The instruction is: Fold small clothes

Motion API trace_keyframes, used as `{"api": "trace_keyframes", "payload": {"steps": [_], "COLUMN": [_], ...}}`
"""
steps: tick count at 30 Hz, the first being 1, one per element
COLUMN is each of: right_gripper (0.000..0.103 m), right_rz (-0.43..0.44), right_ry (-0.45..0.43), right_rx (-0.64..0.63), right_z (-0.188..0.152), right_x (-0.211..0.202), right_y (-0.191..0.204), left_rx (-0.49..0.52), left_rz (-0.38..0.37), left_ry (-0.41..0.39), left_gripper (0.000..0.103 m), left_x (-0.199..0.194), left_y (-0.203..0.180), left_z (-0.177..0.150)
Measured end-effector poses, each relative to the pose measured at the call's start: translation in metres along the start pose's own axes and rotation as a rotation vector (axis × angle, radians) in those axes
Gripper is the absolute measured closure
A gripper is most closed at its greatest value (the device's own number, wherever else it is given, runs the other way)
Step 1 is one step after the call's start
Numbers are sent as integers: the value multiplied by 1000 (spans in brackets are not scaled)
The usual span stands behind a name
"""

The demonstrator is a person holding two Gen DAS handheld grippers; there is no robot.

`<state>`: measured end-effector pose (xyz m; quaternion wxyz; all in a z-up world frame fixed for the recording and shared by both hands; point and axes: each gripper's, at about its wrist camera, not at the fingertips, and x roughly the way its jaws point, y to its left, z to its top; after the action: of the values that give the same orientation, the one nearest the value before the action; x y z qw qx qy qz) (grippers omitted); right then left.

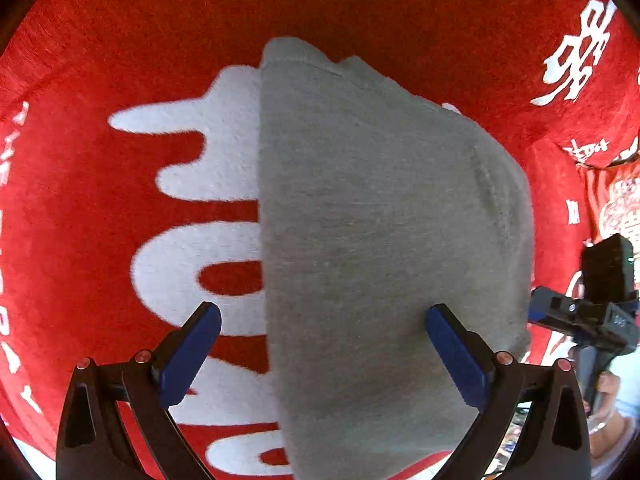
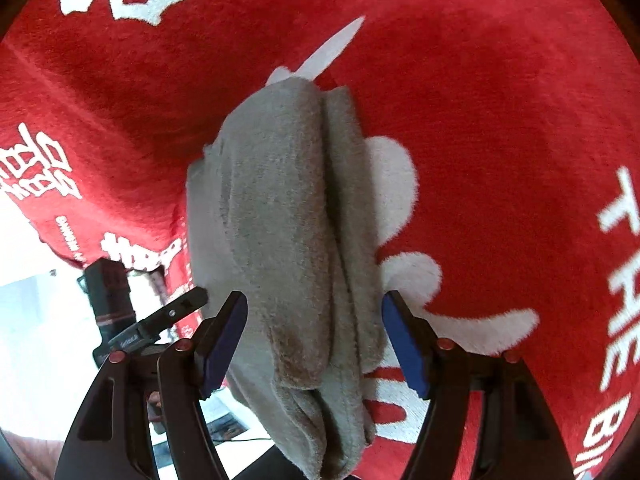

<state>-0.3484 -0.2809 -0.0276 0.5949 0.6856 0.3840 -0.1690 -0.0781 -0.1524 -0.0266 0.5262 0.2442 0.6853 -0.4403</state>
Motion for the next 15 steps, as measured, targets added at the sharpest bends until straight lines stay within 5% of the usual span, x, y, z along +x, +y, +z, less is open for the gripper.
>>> {"api": "trace_keyframes", "payload": {"steps": [5, 15], "right_gripper": [26, 26], "right_rz": [52, 112], "right_ry": [62, 63], "right_rx": [-65, -83], "right_z": [11, 19], "right_x": [13, 35], "right_y": [8, 23], "left_rx": [15, 39], "left_rz": [-66, -46], "left_ry": [32, 30], "left_gripper": [0, 1], "left_x": [19, 26], "left_y": [-13, -32], "left_z": [7, 12]}}
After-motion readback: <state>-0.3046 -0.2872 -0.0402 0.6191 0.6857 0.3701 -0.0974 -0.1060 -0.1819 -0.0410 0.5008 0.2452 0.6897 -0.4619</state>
